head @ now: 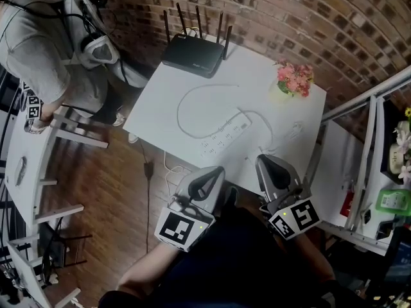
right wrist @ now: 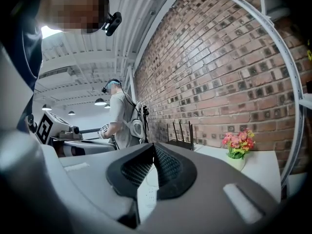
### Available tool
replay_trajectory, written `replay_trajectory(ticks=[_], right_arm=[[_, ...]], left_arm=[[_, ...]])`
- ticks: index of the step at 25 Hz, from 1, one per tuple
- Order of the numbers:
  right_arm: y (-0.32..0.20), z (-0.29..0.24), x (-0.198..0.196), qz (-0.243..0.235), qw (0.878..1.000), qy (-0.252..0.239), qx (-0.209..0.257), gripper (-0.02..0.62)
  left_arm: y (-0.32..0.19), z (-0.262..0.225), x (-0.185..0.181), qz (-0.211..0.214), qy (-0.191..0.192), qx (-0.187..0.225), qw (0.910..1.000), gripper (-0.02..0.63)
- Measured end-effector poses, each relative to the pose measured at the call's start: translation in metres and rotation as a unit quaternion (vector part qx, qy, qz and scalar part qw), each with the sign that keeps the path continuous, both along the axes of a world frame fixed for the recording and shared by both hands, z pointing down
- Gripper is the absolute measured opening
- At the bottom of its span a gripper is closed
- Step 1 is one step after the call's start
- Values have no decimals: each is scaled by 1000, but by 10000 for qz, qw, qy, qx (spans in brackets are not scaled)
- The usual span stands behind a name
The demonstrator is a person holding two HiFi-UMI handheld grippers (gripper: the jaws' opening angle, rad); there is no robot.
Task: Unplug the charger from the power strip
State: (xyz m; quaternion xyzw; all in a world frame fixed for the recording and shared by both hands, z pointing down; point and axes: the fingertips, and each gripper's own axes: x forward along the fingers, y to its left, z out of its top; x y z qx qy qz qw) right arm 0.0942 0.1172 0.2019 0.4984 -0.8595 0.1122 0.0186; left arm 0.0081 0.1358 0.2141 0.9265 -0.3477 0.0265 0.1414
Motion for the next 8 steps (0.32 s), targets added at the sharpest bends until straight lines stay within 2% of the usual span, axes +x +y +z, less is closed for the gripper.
replay_trajectory(ticks=[8], right_arm=[[1, 4, -3, -81, 9998, 145, 68, 12]], left_arm=[[-2, 0, 4, 70, -20, 47, 10000, 6]])
